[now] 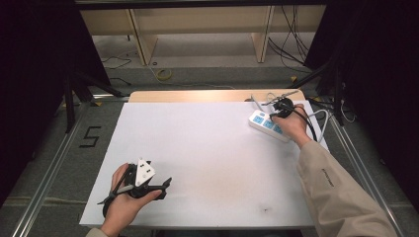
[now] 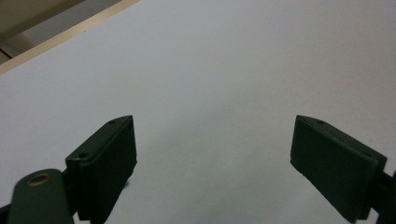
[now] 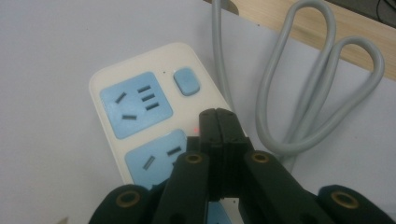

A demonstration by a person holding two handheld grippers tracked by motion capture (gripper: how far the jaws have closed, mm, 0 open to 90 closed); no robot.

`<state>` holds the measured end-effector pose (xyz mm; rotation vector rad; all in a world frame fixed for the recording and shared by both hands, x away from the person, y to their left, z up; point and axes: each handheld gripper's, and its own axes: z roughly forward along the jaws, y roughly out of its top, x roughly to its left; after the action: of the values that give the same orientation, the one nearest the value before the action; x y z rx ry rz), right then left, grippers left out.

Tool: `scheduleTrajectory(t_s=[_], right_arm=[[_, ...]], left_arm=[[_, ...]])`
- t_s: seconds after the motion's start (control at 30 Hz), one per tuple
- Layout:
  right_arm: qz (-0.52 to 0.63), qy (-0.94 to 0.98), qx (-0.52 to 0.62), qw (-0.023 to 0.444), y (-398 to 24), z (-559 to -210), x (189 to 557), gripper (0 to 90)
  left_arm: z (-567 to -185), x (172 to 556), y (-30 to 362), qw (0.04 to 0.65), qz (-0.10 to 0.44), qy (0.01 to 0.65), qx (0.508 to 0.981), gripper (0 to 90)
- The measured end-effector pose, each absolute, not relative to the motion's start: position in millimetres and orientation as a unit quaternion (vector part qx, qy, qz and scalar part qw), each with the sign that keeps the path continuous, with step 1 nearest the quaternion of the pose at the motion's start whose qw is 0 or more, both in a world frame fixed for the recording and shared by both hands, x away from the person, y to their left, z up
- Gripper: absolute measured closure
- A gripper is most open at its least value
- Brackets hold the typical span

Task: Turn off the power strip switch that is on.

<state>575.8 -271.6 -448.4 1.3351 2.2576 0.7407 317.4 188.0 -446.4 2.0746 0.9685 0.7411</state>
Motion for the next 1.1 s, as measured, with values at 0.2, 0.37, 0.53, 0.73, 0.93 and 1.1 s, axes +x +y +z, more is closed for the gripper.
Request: scheduleTrajectory(t_s=[0.2, 0.37, 0.53, 0.73, 0.93, 1.1], right_arm=[[0.261, 0.812, 0.479, 0.206, -269.8, -447.9, 577.3, 90.0], [0.258, 0.812, 0.485, 0.198, -269.9, -446.5, 579.1, 90.0], [0.253, 0.814, 0.484, 0.197, -269.3, -445.6, 579.7, 90.0], [0.25, 0.814, 0.487, 0.196, -269.2, -444.9, 580.1, 90.0], [0.244, 0.815, 0.486, 0.198, -269.9, -444.2, 581.4, 90.0], [0.241, 0.815, 0.489, 0.199, -269.3, -443.9, 581.9, 90.0]], left_arm=[[-446.2, 317.3, 187.9, 0.36, 0.287, 0.376, 0.804, 14.0], [-446.2, 317.1, 188.2, 0.36, 0.288, 0.376, 0.804, 14.0], [-446.6, 317.3, 188.2, 0.359, 0.288, 0.376, 0.805, 14.0], [-446.2, 317.2, 188.6, 0.359, 0.289, 0.376, 0.804, 14.0], [-446.0, 317.2, 188.6, 0.359, 0.289, 0.375, 0.804, 14.0], [-446.1, 317.3, 188.6, 0.36, 0.289, 0.376, 0.804, 14.0]])
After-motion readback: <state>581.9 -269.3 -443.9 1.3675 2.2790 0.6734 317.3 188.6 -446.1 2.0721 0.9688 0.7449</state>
